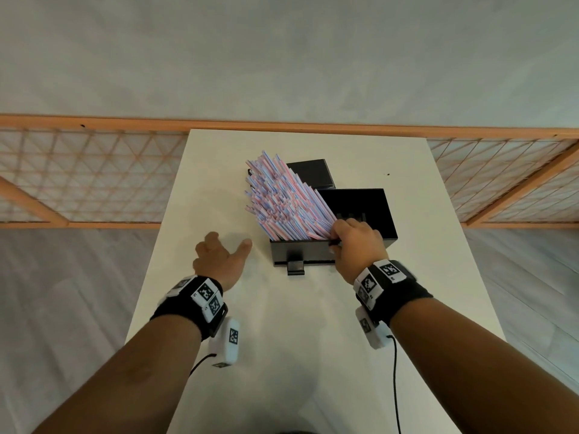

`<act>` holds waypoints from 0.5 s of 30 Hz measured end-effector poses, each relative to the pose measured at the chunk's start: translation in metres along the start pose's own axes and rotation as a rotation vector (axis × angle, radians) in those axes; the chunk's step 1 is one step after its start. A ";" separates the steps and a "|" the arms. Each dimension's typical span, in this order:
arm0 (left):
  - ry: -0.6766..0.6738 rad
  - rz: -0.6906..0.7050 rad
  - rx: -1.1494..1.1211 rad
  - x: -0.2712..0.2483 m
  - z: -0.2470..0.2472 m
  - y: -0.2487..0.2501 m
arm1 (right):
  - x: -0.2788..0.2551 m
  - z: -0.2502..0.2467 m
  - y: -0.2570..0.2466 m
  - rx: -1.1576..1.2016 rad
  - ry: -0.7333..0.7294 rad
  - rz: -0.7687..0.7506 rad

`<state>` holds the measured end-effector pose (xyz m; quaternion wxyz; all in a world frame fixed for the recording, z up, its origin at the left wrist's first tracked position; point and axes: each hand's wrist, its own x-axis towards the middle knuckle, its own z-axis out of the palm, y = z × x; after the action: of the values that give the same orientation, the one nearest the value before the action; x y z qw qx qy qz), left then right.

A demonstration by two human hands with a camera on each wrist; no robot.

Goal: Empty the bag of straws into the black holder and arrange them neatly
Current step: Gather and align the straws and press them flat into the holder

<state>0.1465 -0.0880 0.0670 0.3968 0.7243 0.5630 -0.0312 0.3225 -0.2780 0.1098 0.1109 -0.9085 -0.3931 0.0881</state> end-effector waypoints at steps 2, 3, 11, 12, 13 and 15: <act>-0.107 0.002 0.116 0.006 0.005 -0.011 | 0.001 0.000 0.000 0.003 -0.013 0.004; -0.134 0.015 0.153 0.008 0.007 -0.016 | 0.001 0.001 0.000 0.007 -0.018 0.005; -0.074 0.052 0.426 -0.004 0.021 -0.037 | -0.035 0.006 -0.005 0.025 -0.045 -0.022; -0.062 0.046 0.461 -0.005 0.022 -0.037 | -0.041 0.007 -0.005 0.026 -0.041 -0.033; -0.058 0.042 0.488 -0.005 0.022 -0.037 | -0.047 0.010 -0.007 0.026 -0.036 -0.044; -0.051 0.044 0.490 0.000 0.023 -0.039 | -0.056 0.014 -0.009 0.016 -0.023 -0.064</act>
<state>0.1234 -0.0999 0.0299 0.2241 0.8100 0.5125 -0.1763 0.2746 -0.3111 0.1033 0.1161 -0.8935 -0.4225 0.0982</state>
